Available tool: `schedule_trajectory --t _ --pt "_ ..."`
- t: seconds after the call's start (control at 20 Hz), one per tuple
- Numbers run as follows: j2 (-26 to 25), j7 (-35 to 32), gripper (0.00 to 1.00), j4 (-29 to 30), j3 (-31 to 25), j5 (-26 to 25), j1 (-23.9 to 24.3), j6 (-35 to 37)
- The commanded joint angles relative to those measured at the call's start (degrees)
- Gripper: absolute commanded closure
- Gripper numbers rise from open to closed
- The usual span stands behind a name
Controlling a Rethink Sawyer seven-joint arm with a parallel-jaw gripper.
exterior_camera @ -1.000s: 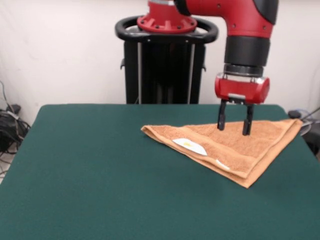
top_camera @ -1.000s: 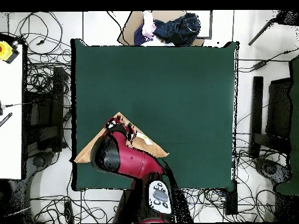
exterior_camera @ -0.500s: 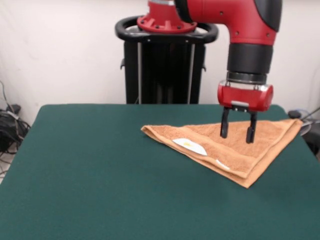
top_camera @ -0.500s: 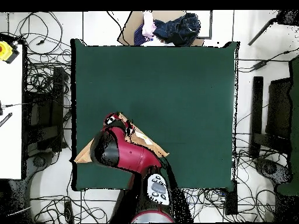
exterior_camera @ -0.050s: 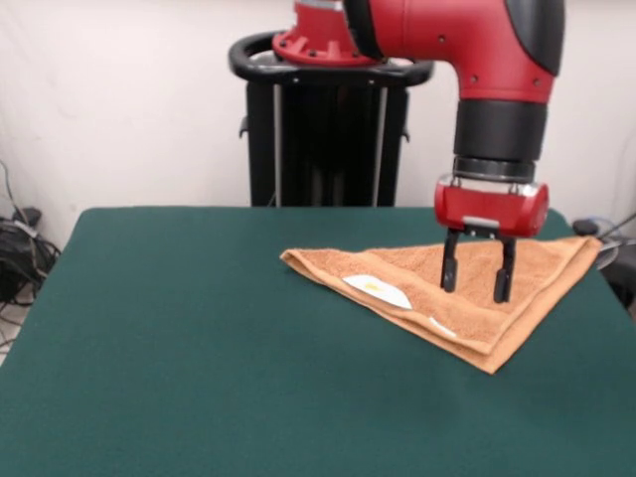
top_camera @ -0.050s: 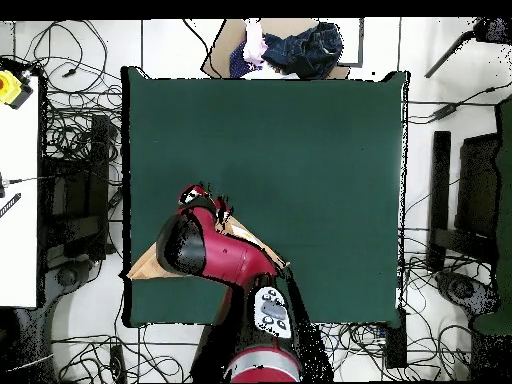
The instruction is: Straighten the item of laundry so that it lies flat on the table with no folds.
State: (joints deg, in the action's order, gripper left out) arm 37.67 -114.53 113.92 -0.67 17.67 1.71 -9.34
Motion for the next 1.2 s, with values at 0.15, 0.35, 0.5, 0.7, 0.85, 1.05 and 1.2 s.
schedule_trajectory --t 0.15,0.35,0.5,0.7,0.85,1.05,1.2 --pt "-4.16 -10.79 0.0 -1.52 -6.64 -1.47 2.16 -0.88" --pt "-6.0 -11.01 0.0 -0.52 -9.44 -3.74 4.36 -1.85" --pt "-5.03 -11.78 0.0 1.35 -9.98 -3.83 4.45 -1.1" --pt "-2.32 -12.29 0.0 3.63 -9.98 -2.91 3.9 1.54" --pt "-1.51 -12.62 0.0 4.53 -10.17 -2.36 3.63 2.21" --pt "-2.49 -13.07 0.0 4.57 -10.46 -2.04 3.43 1.34" --pt "-2.97 -13.18 0.0 4.44 -10.12 -1.57 2.96 0.98"
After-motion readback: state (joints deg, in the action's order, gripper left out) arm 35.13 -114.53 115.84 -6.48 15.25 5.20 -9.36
